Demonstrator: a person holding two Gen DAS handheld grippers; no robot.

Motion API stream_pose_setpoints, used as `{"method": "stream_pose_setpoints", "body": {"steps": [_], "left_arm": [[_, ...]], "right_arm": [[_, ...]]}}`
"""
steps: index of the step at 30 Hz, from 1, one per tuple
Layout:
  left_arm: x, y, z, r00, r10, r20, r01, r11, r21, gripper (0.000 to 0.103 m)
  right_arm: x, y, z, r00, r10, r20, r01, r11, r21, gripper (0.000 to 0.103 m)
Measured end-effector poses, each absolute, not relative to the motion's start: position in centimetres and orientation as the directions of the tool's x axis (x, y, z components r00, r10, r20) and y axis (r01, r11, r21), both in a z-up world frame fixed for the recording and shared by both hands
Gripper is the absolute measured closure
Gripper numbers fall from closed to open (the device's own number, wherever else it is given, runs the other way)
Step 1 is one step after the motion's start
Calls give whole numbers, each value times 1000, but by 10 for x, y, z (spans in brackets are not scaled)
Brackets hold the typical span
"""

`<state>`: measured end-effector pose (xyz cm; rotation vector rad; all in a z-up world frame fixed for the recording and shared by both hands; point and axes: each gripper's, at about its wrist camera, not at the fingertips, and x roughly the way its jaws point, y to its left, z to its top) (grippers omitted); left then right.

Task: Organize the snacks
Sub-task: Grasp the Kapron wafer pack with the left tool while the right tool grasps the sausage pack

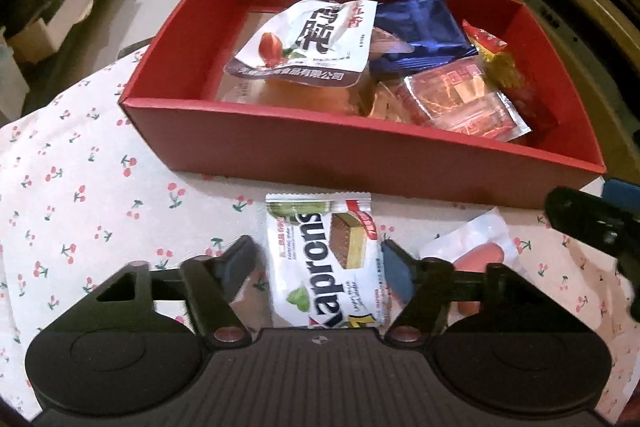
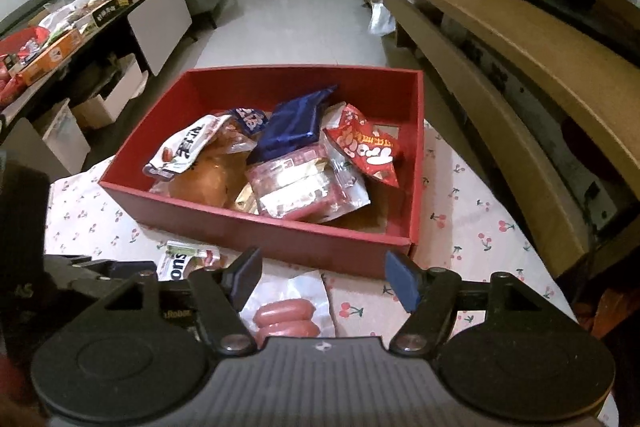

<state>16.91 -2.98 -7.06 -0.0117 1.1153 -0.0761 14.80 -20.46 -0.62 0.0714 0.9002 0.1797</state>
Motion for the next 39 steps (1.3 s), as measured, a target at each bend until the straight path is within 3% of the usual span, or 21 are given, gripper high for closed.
{"method": "stream_pose_setpoints", "body": {"steps": [2,9,21,29,31,39], "left_arm": [[166,-28,-69,436,-60,-898,53,998,-41,37],[145,-19,-63,431,-61,-901,61,997,-39,38],[128,1,-55,404,-111,-908,63,994,-93,38],[128,3,-61,380,-113,-918,67,993,-94,37],[128,2,-62,376,-114,-920,71,993,-94,37],[126,-3,-60,375,-128,-918,96,990,-99,39]], "right_arm": [[142,-205,-5,606,193,-771,-133,981,141,22],[143,-198,-30,538,168,-826,-165,982,93,22],[159,-175,-56,439,243,-865,-271,954,130,21],[158,-159,-66,416,215,-884,-322,944,78,15],[156,-157,-66,421,191,-887,-321,946,51,21],[141,-165,-58,423,186,-887,-299,953,57,22]]}}
